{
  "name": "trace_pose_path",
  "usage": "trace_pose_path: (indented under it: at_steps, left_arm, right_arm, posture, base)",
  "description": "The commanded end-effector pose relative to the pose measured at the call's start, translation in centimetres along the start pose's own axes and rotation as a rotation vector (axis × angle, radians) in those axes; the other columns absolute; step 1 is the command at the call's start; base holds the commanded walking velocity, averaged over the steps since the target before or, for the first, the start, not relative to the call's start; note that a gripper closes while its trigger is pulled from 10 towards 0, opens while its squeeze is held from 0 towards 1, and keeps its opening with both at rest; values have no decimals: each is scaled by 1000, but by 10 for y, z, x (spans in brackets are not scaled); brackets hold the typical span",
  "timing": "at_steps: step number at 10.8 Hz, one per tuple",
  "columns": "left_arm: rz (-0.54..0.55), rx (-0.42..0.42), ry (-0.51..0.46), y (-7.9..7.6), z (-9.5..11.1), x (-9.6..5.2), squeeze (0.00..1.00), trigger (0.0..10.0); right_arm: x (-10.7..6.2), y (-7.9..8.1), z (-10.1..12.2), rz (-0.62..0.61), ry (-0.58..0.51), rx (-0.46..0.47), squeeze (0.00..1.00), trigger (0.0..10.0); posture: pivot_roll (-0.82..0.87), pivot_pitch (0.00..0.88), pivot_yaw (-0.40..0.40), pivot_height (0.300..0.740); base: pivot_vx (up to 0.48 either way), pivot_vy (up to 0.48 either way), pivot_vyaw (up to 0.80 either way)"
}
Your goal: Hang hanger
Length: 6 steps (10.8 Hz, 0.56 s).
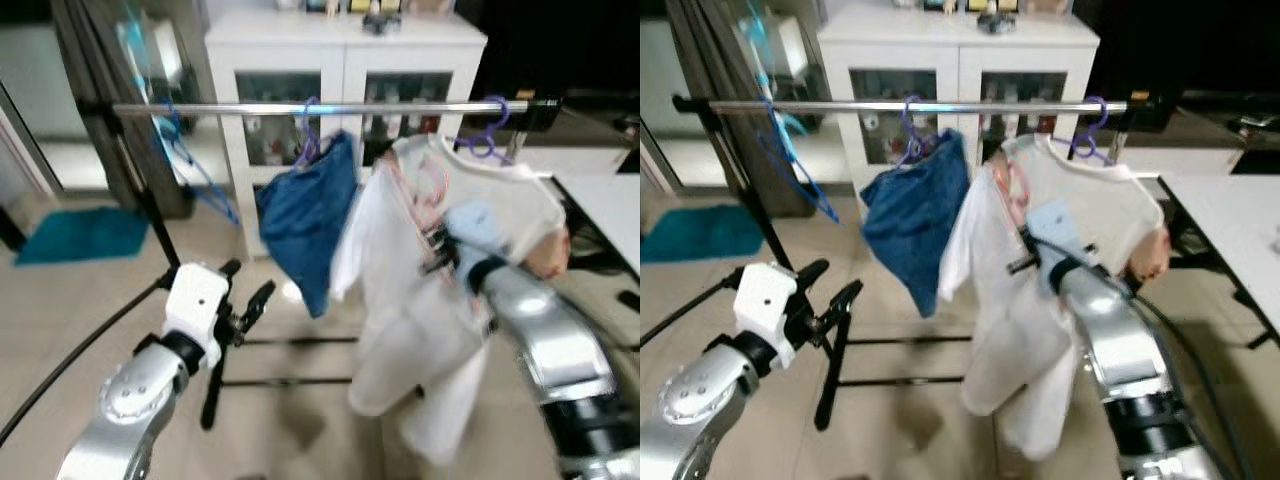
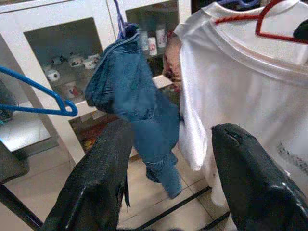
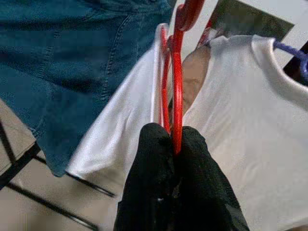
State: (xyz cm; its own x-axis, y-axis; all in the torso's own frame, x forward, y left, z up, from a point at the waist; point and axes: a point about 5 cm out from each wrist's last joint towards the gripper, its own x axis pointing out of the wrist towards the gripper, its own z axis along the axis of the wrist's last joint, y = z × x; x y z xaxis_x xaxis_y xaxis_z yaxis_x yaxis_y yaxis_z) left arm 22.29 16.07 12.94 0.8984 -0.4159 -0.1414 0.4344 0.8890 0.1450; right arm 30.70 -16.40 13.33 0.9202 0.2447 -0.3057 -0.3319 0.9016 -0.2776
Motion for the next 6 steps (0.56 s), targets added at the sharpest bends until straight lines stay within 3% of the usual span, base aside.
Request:
trace_pose_path:
  at_steps: [1, 2, 4, 6]
  left_arm:
    - [6, 13, -16, 2, 5, 3, 0, 10000]
    - [45, -27, -15, 4, 5, 4, 0, 10000]
    - [176, -82, -58, 11, 6, 9, 0, 10000]
    - [195, -91, -68, 10, 7, 11, 0, 10000]
  right_arm:
    - [1, -2, 15, -9, -73, -1, 0, 10000]
    - [1, 1, 17, -2, -107, 23, 0, 10000]
    - [-11, 12, 3, -20, -78, 222, 0, 10000]
    - [-22, 20, -9, -22, -28, 271, 0, 10000]
  posture:
    - [-77, 0, 15, 740]
    - [-79, 0, 14, 740]
    - [-89, 0, 13, 740]
    - [-97, 7, 15, 740]
  base:
    - [0, 0, 0]
    - [0, 0, 0]
    - [0, 0, 0]
    - [0, 0, 0]
